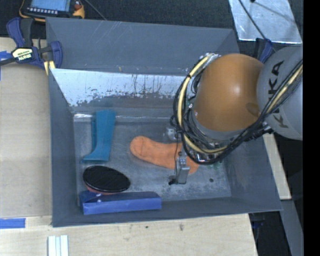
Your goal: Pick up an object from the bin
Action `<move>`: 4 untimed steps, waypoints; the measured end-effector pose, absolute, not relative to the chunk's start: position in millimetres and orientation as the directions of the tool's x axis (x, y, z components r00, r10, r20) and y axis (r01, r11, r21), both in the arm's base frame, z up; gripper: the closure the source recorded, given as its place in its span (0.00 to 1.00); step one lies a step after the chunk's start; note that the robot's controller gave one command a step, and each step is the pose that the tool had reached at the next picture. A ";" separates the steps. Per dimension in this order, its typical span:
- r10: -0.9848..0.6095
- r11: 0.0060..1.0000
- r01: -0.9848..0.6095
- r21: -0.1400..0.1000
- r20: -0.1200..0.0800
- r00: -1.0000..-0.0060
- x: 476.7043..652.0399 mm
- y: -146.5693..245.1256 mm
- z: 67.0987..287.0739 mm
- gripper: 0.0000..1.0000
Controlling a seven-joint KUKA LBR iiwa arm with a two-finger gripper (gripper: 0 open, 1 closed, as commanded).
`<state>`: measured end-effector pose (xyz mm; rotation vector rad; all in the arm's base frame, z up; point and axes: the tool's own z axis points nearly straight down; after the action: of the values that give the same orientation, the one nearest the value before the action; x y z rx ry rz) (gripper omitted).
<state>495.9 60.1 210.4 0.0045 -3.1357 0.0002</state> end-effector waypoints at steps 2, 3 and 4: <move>0.043 0.999 0.043 0.002 -0.009 -0.999 531.5 66.0 179.9 0.00; 0.154 0.988 0.154 0.001 -0.004 -0.988 523.3 71.0 128.0 0.00; 0.145 0.989 0.145 0.000 -0.003 -0.989 540.4 73.3 84.8 1.00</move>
Offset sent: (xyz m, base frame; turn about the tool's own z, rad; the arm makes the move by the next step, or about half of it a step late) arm 0.0464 0.0086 -0.0472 0.0644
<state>540.4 73.3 84.8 -0.2292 -3.1358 -0.0005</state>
